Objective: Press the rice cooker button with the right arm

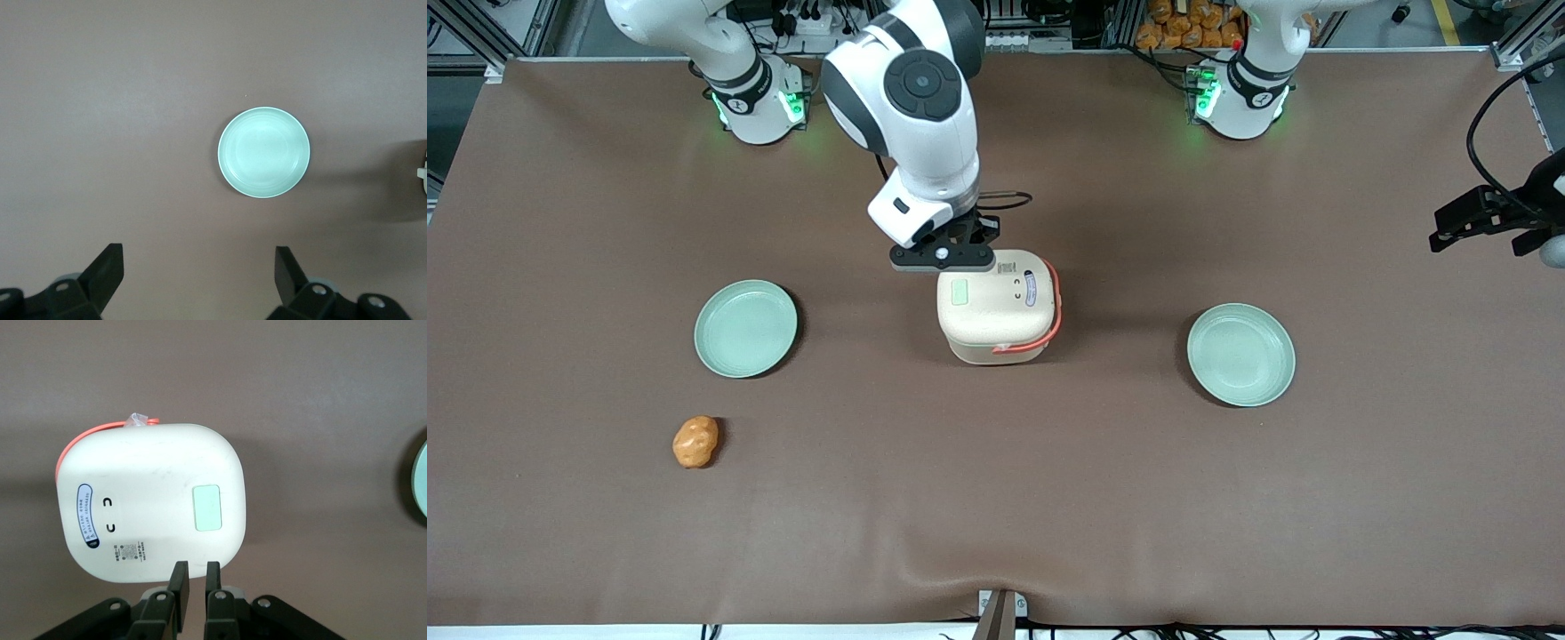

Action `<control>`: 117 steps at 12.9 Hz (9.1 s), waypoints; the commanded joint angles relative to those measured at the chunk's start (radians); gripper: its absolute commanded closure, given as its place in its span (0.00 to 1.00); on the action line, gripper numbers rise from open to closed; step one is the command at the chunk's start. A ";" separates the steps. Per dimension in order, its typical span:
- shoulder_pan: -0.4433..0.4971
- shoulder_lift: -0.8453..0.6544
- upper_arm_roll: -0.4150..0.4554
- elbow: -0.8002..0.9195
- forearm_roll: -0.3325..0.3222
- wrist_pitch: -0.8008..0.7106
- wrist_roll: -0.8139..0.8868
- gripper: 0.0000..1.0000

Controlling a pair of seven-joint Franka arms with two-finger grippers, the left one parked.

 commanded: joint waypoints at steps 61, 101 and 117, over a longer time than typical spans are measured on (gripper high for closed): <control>0.001 0.102 -0.015 -0.139 -0.040 0.253 0.049 0.91; -0.771 -0.353 -0.020 0.045 -0.017 -0.384 -0.887 0.00; -0.832 -0.468 -0.008 -0.145 -0.001 -0.263 -0.990 0.00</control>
